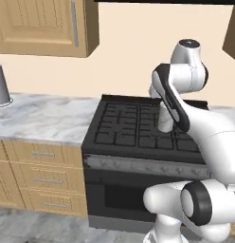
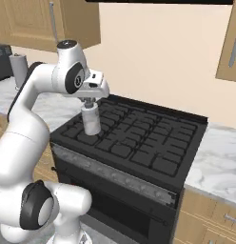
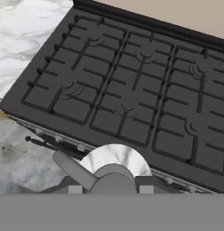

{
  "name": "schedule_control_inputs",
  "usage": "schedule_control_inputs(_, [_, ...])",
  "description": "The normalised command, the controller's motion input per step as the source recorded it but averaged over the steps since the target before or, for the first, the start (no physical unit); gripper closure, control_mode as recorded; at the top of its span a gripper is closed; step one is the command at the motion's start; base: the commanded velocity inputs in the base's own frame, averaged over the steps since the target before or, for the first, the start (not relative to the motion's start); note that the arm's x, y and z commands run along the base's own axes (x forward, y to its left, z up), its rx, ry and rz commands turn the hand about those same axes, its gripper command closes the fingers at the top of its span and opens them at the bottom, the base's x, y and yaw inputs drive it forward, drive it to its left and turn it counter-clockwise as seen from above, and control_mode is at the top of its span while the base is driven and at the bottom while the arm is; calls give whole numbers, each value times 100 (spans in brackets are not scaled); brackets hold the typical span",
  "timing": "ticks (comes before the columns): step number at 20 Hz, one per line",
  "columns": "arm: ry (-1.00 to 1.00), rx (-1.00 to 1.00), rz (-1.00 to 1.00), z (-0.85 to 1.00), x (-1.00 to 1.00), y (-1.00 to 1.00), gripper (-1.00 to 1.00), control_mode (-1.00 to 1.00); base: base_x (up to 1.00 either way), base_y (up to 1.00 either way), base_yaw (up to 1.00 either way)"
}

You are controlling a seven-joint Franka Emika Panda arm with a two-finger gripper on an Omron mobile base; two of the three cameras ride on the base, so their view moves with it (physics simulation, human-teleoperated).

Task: Pick up the dish brush and soap dispenser from the sink, and place them back in the cabinet, and close the cabinet doors.

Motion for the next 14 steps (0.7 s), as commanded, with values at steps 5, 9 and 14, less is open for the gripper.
schedule_control_inputs(5, [0, 0, 0, 0, 0, 0, 100, 100, 10, -1, -37])
schedule_control_inputs(9, [0, 0, 0, 0, 0, 0, 100, 100, 15, -4, -35])
schedule_control_inputs(14, [0, 0, 0, 0, 0, 0, 100, 100, 4, -31, -23])
